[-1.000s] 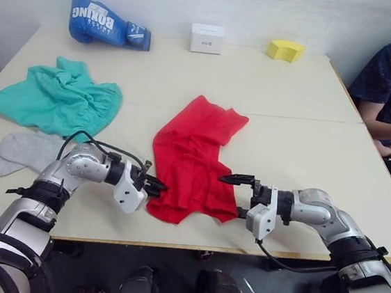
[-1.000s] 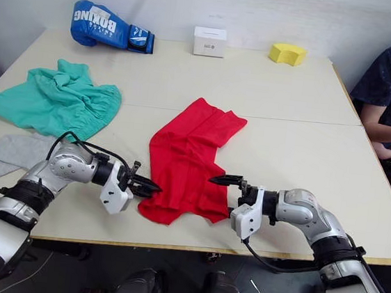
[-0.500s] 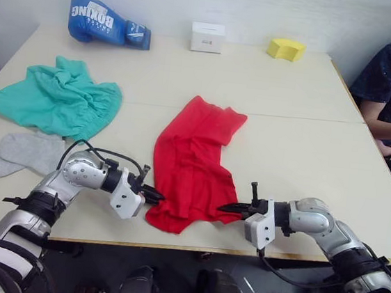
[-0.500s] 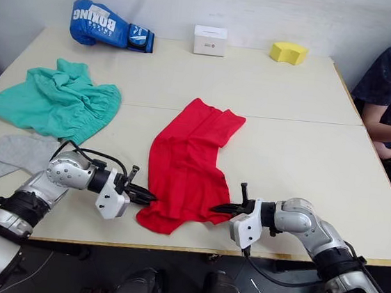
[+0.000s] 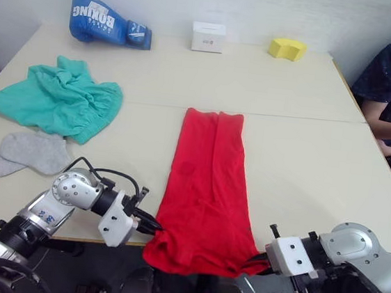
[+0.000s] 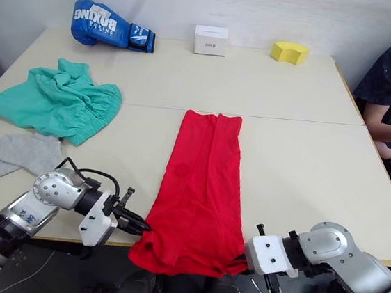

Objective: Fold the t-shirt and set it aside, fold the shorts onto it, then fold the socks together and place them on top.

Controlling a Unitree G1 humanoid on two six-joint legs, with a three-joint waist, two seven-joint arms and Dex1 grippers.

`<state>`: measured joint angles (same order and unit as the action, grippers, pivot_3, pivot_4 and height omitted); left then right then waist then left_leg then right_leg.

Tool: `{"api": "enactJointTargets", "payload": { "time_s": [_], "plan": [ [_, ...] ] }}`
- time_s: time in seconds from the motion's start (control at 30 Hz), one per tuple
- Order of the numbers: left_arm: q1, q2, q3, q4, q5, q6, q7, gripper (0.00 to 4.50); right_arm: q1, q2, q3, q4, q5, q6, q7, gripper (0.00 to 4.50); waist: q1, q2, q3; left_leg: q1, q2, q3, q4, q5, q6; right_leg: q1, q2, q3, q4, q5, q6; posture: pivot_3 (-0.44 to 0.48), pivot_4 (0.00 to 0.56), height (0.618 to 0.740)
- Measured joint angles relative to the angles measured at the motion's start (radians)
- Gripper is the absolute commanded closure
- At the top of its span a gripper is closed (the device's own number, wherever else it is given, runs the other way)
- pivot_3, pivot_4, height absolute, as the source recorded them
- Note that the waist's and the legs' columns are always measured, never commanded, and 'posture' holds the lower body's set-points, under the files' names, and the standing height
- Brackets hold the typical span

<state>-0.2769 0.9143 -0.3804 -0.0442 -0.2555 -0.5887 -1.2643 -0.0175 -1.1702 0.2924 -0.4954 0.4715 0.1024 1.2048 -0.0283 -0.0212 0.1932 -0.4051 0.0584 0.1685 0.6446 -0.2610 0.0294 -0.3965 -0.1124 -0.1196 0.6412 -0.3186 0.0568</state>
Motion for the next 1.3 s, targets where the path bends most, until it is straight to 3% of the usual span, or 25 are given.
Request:
{"api": "enactJointTargets", "payload": {
  "time_s": [0.2,0.3,0.4,0.5,0.67,0.77,0.87,1.03,1.3],
  "plan": [
    [0.137,0.131,0.056,-0.202,-0.072,0.239,-0.020,4.50,0.093,0.003,-0.070,-0.072,0.040,0.079,-0.005,4.48,0.005,0.001,0.001,-0.002,0.000,0.000,0.000,-0.001,-0.001,0.000,0.000,0.000,-0.004,0.000,0.001,0.000,0.150,0.740],
    [0.132,0.129,0.091,-0.231,-0.117,0.347,-0.010,4.50,0.086,0.025,-0.123,-0.071,0.082,0.120,-0.017,4.48,0.008,0.002,0.001,-0.002,0.000,0.000,0.000,-0.001,-0.001,0.000,0.001,0.000,-0.007,0.001,0.002,0.000,0.150,0.740],
    [0.027,0.089,0.132,-0.176,-0.159,0.450,-0.007,4.50,-0.024,0.058,-0.202,-0.036,0.177,0.209,-0.040,4.48,0.009,0.003,0.003,-0.003,0.000,0.000,-0.001,0.000,0.000,0.001,0.001,0.000,-0.011,0.001,0.000,0.000,0.150,0.740],
    [-0.110,0.034,0.179,-0.072,-0.202,0.550,-0.013,4.50,-0.161,0.066,-0.244,0.047,0.197,0.257,-0.029,4.48,0.013,0.004,0.003,-0.003,0.000,0.000,-0.001,0.000,0.000,0.001,0.002,0.000,-0.013,0.002,0.002,0.000,0.150,0.740],
    [-0.368,-0.127,0.185,0.225,-0.204,0.709,-0.011,4.50,-0.453,0.218,-0.200,0.315,0.092,0.238,-0.021,4.48,0.019,0.004,0.003,-0.012,0.000,0.004,0.005,0.004,0.002,-0.008,0.006,0.000,-0.008,0.004,0.005,0.000,0.150,0.740],
    [-0.551,-0.277,0.187,0.496,-0.151,0.720,0.031,4.50,-0.643,0.350,-0.144,0.602,-0.069,0.111,-0.043,4.48,0.025,0.003,0.004,-0.019,-0.001,0.010,0.012,0.006,0.002,-0.017,0.014,-0.001,0.000,0.004,0.008,0.000,0.150,0.740],
    [-0.649,-0.343,0.190,0.682,-0.091,0.690,0.058,4.50,-0.747,0.431,-0.116,0.820,-0.172,0.005,-0.057,4.48,0.023,0.002,0.004,-0.019,-0.001,0.012,0.014,0.006,0.003,-0.018,0.014,0.000,0.002,0.003,0.010,0.000,0.150,0.740],
    [-0.754,-0.425,0.211,0.965,0.016,0.580,0.125,4.50,-0.892,0.556,-0.098,1.179,-0.320,-0.191,-0.114,4.48,0.010,0.002,0.004,-0.018,0.000,0.014,0.018,0.006,0.003,-0.019,0.014,0.003,0.007,0.003,0.011,0.000,0.150,0.740],
    [-0.816,-0.480,0.307,1.161,0.057,0.507,0.245,4.50,-1.012,0.670,-0.103,1.496,-0.442,-0.377,-0.233,4.48,-0.009,0.002,0.004,-0.018,0.001,0.015,0.019,0.006,0.003,-0.021,0.013,0.009,0.014,0.003,0.010,0.000,0.150,0.740]
  ]
}}
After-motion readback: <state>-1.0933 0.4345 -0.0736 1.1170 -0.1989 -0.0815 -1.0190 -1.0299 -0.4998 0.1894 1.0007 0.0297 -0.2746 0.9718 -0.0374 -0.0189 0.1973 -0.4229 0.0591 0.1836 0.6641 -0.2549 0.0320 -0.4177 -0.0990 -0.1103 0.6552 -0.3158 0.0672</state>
